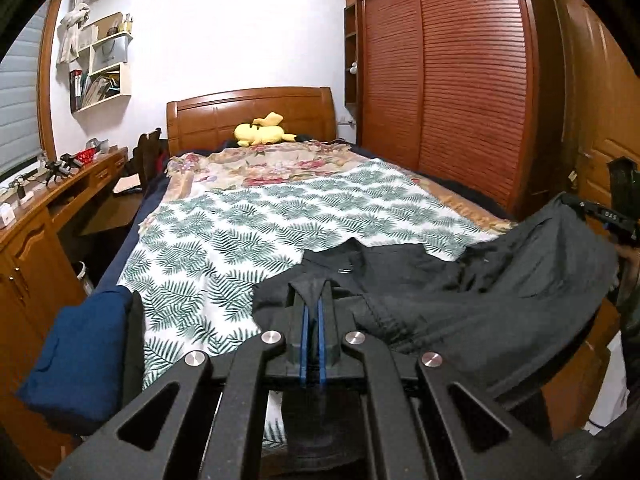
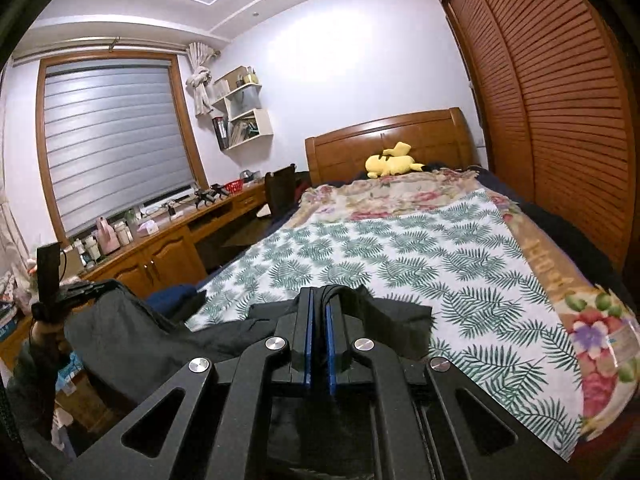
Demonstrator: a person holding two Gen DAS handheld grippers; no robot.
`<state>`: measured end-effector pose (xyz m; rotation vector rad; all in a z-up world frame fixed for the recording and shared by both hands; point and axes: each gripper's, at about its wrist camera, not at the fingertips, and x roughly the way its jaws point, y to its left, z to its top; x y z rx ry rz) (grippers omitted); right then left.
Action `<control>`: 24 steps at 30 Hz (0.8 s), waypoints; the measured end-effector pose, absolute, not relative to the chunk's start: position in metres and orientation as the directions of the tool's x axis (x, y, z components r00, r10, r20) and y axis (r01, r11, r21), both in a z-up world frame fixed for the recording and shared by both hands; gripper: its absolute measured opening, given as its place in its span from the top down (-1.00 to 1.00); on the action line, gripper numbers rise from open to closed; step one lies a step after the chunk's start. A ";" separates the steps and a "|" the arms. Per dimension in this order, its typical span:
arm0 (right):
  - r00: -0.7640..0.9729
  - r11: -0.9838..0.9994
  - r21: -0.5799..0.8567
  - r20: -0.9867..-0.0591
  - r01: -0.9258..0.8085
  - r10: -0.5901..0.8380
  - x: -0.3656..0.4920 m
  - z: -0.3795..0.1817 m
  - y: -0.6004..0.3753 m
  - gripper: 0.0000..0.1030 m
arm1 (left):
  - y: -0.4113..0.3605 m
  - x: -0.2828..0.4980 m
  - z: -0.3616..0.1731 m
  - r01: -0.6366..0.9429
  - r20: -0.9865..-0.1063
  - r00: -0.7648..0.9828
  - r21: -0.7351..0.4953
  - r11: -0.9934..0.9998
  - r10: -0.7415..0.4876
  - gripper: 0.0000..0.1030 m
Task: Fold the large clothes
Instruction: 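Lift the hem with both grippers and fold it toward the collar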
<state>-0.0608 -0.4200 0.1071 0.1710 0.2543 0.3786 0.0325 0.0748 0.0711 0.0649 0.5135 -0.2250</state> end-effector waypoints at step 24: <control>0.870 0.942 0.256 -0.386 -0.219 0.307 0.191 0.055 -0.399 0.89 | 0.092 0.244 -0.008 0.104 -0.621 0.773 -0.079 0.991 -0.131 0.92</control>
